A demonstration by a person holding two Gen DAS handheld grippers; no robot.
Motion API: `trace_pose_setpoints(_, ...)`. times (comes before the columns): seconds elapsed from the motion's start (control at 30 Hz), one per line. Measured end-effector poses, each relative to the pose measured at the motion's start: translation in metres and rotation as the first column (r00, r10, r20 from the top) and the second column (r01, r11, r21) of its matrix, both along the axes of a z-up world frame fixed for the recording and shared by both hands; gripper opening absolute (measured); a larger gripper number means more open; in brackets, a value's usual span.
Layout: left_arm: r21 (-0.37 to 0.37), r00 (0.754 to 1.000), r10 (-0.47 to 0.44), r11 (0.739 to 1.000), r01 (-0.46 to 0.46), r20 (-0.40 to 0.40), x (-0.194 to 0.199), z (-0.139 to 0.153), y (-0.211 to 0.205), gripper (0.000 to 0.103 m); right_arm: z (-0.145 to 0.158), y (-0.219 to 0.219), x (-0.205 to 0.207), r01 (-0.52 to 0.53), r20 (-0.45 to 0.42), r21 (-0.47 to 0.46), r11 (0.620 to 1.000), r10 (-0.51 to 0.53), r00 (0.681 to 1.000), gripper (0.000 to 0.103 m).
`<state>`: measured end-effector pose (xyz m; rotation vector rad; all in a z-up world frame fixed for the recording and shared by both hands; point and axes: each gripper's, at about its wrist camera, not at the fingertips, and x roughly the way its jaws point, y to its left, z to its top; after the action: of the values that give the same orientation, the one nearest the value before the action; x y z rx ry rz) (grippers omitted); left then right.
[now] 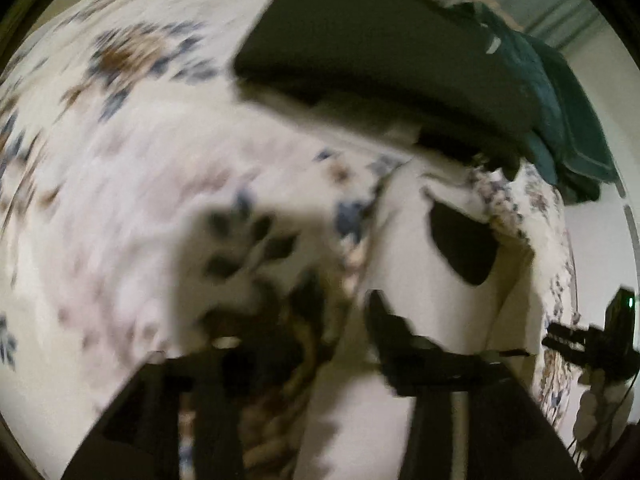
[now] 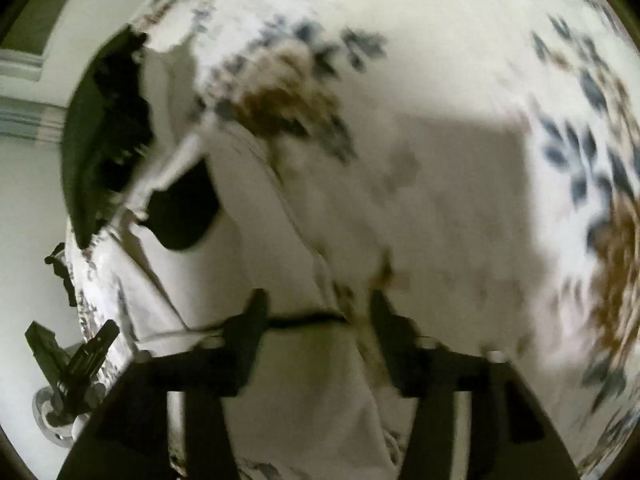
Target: Fold small clothes
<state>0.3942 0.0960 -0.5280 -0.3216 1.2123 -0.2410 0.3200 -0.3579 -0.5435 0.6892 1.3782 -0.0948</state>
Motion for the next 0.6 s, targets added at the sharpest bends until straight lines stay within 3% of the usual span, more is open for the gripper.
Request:
trace_pose_setpoints(0.1, 0.011, 0.997, -0.075, 0.997, 0.075, 0.022, 0.033, 0.002, -0.022, 0.055, 0.010, 0.003, 0.035, -0.032, 0.031, -0.022, 0.999, 0.032, 0.999, 0.058)
trace_pose_setpoints(0.2, 0.070, 0.987, -0.160, 0.985, 0.159, 0.015, 0.071, -0.010, -0.052, 0.055, 0.016, 0.013, 0.081, -0.081, 0.059, -0.084, 0.993, 0.086, 0.995, 0.058)
trace_pose_setpoints(0.37, 0.176, 0.972, -0.235, 0.957, 0.230, 0.005, 0.111, -0.031, -0.083, 0.054, -0.005, 0.033, 0.152, -0.164, 0.009, -0.141, 0.976, 0.167, 0.986, 0.058)
trace_pose_setpoints(0.4, 0.196, 0.969, -0.246, 0.951, 0.237, 0.022, 0.115, -0.031, -0.088, 0.051, -0.011, 0.036, 0.162, -0.184, -0.008, -0.142, 0.973, 0.185, 0.983, 0.058)
trace_pose_setpoints(0.43, 0.201, 0.964, -0.262, 0.948, 0.248, 0.044, 0.117, -0.031, -0.091, 0.038, -0.017, 0.039, 0.170, -0.206, -0.026, -0.152, 0.967, 0.204, 0.979, 0.058)
trace_pose_setpoints(0.47, 0.208, 0.960, -0.276, 0.943, 0.259, 0.056, 0.118, -0.030, -0.093, 0.026, -0.023, 0.043, 0.177, -0.236, -0.049, -0.167, 0.957, 0.231, 0.972, 0.053)
trace_pose_setpoints(0.5, 0.221, 0.956, -0.290, 0.936, 0.273, 0.050, 0.119, -0.031, -0.095, 0.007, -0.027, 0.045, 0.181, -0.263, -0.065, -0.175, 0.949, 0.255, 0.965, 0.035)
trace_pose_setpoints(0.53, 0.233, 0.952, -0.300, 0.931, 0.281, 0.051, 0.118, -0.031, -0.097, 0.007, -0.032, 0.048, 0.184, -0.297, -0.088, -0.185, 0.937, 0.285, 0.954, 0.013)
trace_pose_setpoints(0.57, 0.240, 0.949, -0.308, 0.928, 0.284, 0.068, 0.116, -0.028, -0.097, 0.006, -0.033, 0.051, 0.185, -0.325, -0.099, -0.192, 0.926, 0.311, 0.945, 0.006)
trace_pose_setpoints(0.6, 0.244, 0.945, -0.314, 0.927, 0.284, 0.096, 0.111, -0.023, -0.095, 0.005, -0.032, 0.053, 0.184, -0.337, -0.096, -0.201, 0.920, 0.324, 0.941, 0.005)
